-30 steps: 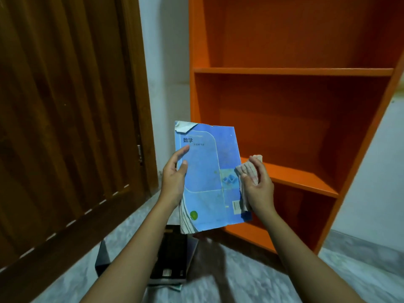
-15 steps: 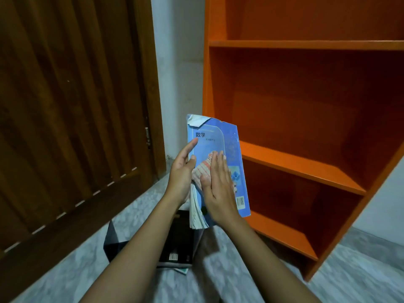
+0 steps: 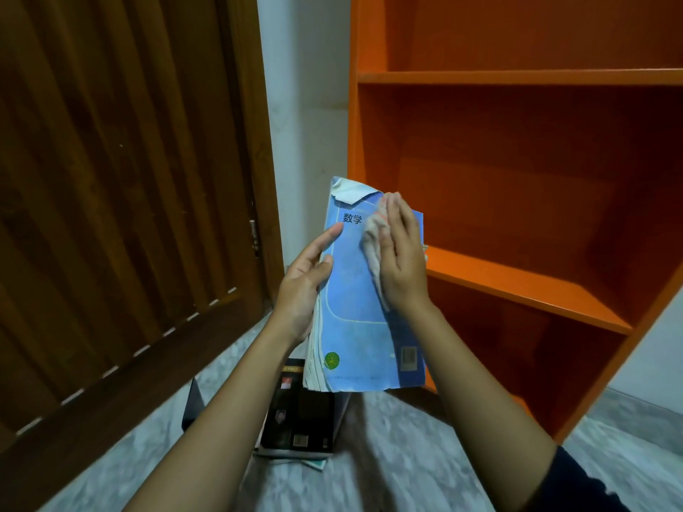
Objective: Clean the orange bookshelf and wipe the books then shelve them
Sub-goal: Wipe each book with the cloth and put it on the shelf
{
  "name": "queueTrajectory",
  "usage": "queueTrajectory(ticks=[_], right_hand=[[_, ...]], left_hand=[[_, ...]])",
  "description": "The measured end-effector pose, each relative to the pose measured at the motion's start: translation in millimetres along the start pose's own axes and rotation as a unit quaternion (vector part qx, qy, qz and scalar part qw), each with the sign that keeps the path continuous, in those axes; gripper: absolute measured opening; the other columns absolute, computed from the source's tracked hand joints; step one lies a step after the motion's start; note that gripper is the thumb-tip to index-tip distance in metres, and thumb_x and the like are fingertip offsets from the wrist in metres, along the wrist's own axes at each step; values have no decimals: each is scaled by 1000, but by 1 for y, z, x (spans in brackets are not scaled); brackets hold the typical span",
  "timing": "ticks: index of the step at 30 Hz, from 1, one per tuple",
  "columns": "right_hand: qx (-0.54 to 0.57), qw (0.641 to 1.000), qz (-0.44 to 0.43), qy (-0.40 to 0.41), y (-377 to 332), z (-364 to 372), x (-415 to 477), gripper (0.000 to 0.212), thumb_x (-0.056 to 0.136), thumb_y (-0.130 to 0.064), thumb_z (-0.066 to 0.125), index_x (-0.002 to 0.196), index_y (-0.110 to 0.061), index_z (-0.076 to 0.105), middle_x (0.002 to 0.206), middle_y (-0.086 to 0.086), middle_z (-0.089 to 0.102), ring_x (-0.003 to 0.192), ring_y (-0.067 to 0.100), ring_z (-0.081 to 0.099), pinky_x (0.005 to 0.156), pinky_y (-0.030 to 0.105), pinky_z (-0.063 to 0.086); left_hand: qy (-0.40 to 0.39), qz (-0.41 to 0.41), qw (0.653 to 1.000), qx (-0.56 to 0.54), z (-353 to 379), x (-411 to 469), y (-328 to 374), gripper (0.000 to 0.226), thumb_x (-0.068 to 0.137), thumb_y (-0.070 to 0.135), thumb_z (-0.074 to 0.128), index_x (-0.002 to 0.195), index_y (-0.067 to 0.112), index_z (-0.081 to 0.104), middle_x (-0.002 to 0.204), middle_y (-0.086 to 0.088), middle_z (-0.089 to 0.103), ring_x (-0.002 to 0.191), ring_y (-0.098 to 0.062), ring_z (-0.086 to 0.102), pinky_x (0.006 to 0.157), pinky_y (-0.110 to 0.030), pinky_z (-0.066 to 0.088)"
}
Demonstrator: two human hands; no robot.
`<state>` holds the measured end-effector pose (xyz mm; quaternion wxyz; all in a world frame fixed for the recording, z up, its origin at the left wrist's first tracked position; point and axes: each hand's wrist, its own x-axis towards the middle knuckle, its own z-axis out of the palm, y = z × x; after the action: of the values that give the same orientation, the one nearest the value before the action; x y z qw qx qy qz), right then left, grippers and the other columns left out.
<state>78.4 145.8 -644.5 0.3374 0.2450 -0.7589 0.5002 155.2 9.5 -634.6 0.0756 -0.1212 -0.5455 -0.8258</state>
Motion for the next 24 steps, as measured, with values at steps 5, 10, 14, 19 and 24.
queueTrajectory(ticks=[5, 10, 14, 19, 24], right_hand=[[83, 978, 187, 32, 19, -9, 12, 40, 103, -21, 35, 143, -17, 40, 147, 2, 36, 130, 6, 34, 102, 13, 31], [167, 937, 308, -14, 33, 1, -23, 41, 102, -32, 36, 143, -28, 39, 150, -3, 36, 137, 16, 34, 113, 43, 32], [184, 924, 331, -64, 32, 3, -57, 42, 101, -30, 40, 143, -24, 39, 147, -7, 39, 135, 12, 37, 108, 32, 34], [202, 915, 343, -72, 43, -3, -88, 34, 98, -27, 48, 131, -19, 52, 136, -1, 54, 119, 11, 53, 103, 32, 43], [256, 878, 376, -147, 51, -11, -103, 67, 77, -60, 66, 133, -27, 52, 130, 0, 60, 118, 21, 58, 103, 51, 44]], left_hand=[[-10, 28, 999, 39, 6, 0, 6, 34, 97, 9, 46, 120, 30, 60, 134, 6, 56, 115, -18, 60, 88, -36, 55], [20, 64, 996, 52, 2, 0, 5, 35, 97, 8, 44, 117, 30, 61, 129, 10, 59, 118, -17, 57, 90, -36, 54], [88, 109, 988, 61, -9, 4, 4, 35, 98, 5, 42, 119, 29, 58, 131, 11, 56, 121, -17, 55, 96, -41, 49], [165, 144, 974, 59, -29, 8, -2, 35, 98, 4, 42, 123, 25, 55, 136, 1, 53, 117, -12, 57, 82, -23, 53], [207, 144, 962, 109, -40, 11, -15, 38, 98, 3, 42, 121, 30, 57, 137, 3, 52, 128, -18, 48, 105, -43, 43]])
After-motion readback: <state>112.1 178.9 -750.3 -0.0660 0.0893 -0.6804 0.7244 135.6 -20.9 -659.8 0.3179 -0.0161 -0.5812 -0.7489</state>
